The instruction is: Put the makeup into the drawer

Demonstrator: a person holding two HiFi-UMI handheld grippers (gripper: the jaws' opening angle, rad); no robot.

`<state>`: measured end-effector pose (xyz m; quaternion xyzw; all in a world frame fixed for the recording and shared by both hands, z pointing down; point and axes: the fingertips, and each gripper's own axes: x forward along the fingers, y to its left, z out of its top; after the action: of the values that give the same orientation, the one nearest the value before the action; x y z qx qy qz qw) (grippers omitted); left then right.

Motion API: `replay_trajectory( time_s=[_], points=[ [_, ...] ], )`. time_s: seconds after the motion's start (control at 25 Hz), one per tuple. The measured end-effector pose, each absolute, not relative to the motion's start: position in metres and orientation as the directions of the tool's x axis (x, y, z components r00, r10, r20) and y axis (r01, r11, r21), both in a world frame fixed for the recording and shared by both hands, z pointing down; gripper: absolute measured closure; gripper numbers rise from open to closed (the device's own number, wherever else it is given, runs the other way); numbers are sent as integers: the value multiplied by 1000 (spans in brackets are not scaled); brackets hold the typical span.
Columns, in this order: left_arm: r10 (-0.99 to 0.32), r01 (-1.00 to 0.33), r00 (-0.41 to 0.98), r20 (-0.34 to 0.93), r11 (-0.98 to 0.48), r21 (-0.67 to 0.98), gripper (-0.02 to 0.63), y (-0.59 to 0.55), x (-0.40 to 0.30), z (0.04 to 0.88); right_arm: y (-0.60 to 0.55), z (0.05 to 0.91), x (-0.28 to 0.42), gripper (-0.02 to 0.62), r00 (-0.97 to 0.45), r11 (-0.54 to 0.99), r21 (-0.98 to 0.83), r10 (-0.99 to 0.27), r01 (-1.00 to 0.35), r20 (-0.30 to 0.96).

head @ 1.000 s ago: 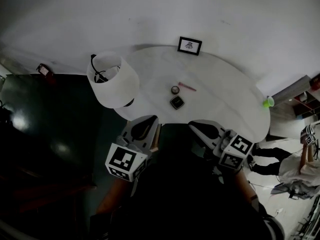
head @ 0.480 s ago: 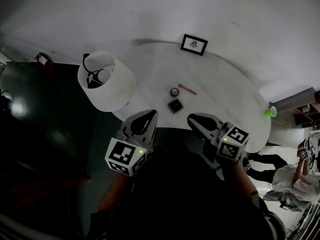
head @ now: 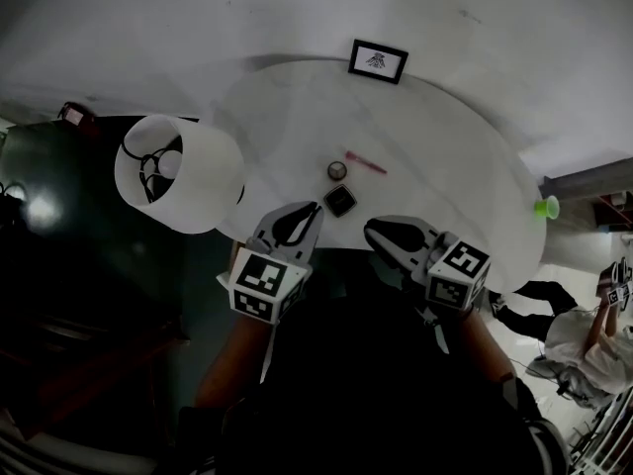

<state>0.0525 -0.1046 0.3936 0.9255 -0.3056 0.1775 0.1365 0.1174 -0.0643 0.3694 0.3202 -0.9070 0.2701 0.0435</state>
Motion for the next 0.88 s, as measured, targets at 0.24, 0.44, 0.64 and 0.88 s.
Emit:
replay_trajectory(
  time_s=[0.24, 0.44, 0.64, 0.88],
  points=[
    [-467, -604, 726, 505, -784, 143, 447, -116, 71, 435, -70, 386, 126, 578, -792, 620, -508, -553, -598, 258],
    [-376, -551, 724, 578, -820, 157, 412, -115, 89, 472, -69, 403, 137, 578, -771, 598, -496, -560, -630, 304],
    [-308, -507, 706, 638, -849, 150, 388, -113, 105, 507, -64, 406, 141, 578, -765, 560, -543, -576, -625, 288],
    [-289, -485, 664, 690, -868, 103, 372, -117, 113, 542, -58, 411, 150, 578, -751, 559, -517, -582, -648, 313]
  ],
)
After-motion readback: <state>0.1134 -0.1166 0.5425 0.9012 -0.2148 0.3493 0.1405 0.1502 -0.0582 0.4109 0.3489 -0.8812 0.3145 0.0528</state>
